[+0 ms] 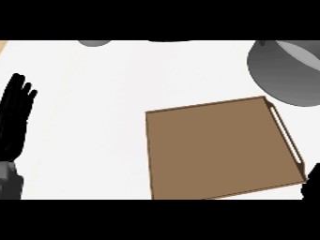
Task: Pick the bell pepper from the tray and place it in the pot
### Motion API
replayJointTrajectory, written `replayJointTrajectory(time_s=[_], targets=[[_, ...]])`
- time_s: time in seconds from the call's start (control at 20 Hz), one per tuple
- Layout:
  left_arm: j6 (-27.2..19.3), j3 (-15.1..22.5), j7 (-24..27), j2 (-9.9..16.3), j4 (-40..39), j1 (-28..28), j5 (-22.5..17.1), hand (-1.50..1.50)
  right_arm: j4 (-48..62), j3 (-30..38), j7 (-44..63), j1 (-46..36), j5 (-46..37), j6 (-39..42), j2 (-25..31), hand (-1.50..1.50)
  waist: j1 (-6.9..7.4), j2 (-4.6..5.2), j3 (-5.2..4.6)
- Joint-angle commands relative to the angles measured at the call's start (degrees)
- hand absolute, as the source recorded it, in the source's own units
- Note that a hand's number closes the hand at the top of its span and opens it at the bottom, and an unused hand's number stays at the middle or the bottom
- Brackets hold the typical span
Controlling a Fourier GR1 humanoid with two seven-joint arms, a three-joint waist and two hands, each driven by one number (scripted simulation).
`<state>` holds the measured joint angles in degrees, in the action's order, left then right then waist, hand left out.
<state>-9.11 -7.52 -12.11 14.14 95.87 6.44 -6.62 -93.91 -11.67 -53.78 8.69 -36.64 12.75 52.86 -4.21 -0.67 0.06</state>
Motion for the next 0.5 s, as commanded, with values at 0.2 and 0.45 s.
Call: replayJointTrajectory(time_s=[0.2, 0.45], targets=[[-0.28, -0.42, -2.09, 0.51, 0.0, 2.35, -0.33, 0.0, 4.1, 20.43, -9.8, 5.18, 29.44, 3.86, 1.79, 1.5, 0.48, 0.25, 0.0], [1.52, -0.46, -1.29, 0.97, -0.29, 2.38, -1.09, 0.0, 10.89, 30.95, -6.54, 2.95, 44.27, 11.47, 7.18, 1.5, 2.81, 0.51, -0.07]])
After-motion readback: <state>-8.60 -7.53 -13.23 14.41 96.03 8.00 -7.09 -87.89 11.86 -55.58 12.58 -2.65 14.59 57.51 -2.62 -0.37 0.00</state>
